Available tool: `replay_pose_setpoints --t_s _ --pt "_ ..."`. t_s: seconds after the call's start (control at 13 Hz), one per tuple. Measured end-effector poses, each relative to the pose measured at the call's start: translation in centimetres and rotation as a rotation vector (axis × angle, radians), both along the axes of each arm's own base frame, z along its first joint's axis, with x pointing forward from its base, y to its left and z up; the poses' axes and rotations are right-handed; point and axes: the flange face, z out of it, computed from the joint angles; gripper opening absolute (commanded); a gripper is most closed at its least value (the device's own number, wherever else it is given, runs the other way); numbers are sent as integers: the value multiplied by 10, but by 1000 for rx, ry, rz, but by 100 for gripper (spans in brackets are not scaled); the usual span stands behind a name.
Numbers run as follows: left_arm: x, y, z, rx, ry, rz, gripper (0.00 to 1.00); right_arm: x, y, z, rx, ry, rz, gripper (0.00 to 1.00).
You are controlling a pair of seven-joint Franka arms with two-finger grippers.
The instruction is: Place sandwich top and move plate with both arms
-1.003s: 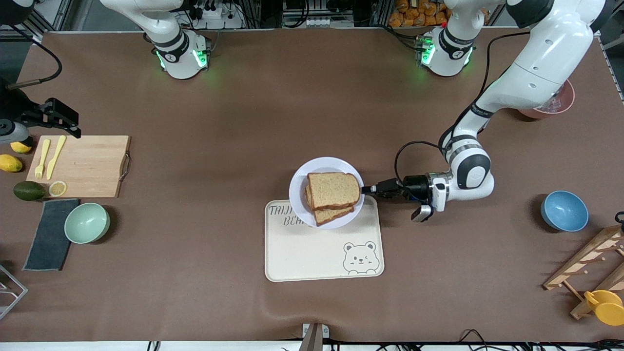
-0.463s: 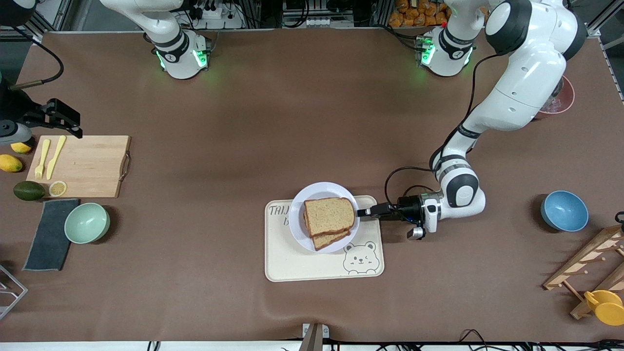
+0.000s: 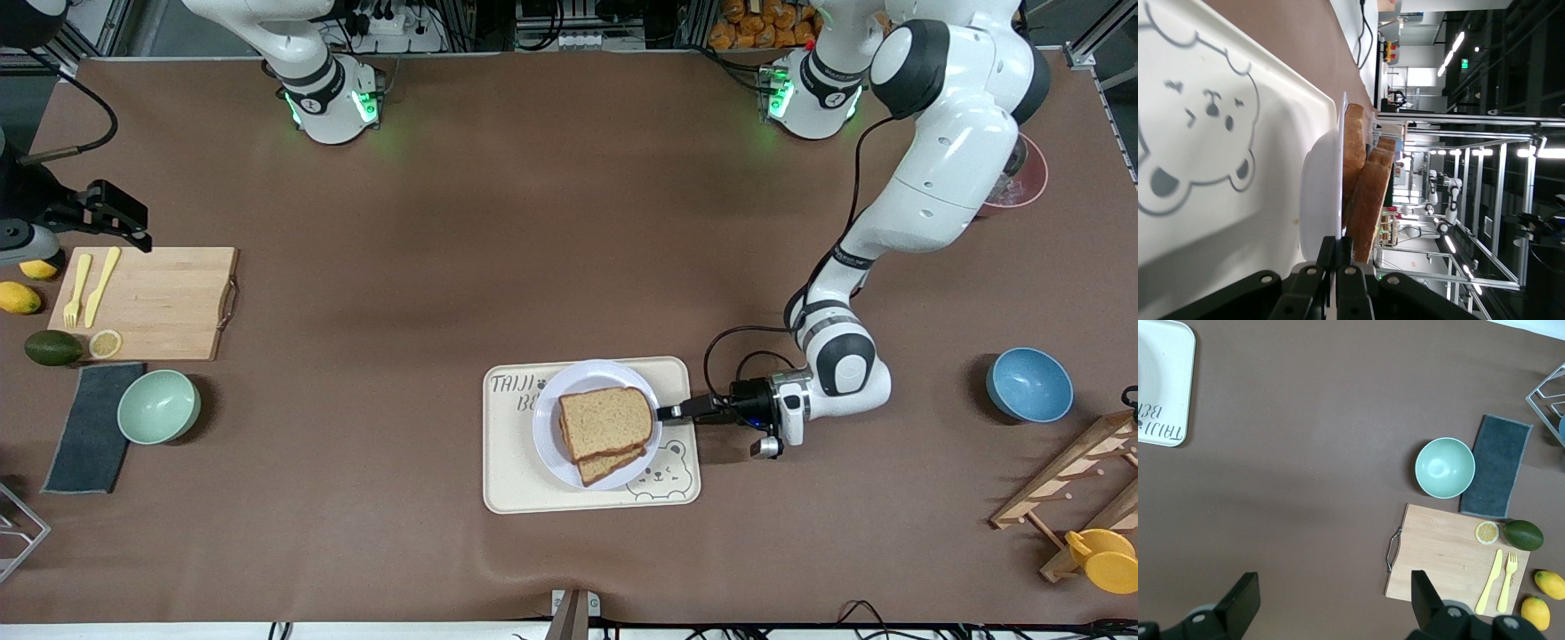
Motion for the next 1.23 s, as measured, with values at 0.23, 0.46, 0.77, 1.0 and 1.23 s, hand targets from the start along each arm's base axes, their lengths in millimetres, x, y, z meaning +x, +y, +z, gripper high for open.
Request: replay_pose_setpoints --t_s 0.23,0.46,0.77,1.0,1.23 --pt "7 -4 -7 34 -7 9 0 0 2 0 0 0 3 100" --pt "10 -4 -12 52 -10 24 23 0 2 0 0 0 3 100" --pt "12 -3 -11 54 -14 27 100 0 2 0 0 0 3 100" --pt "15 -1 -9 53 -20 31 100 0 2 0 0 1 2 100" --pt "23 -1 6 48 -44 37 100 0 2 0 0 1 2 100"
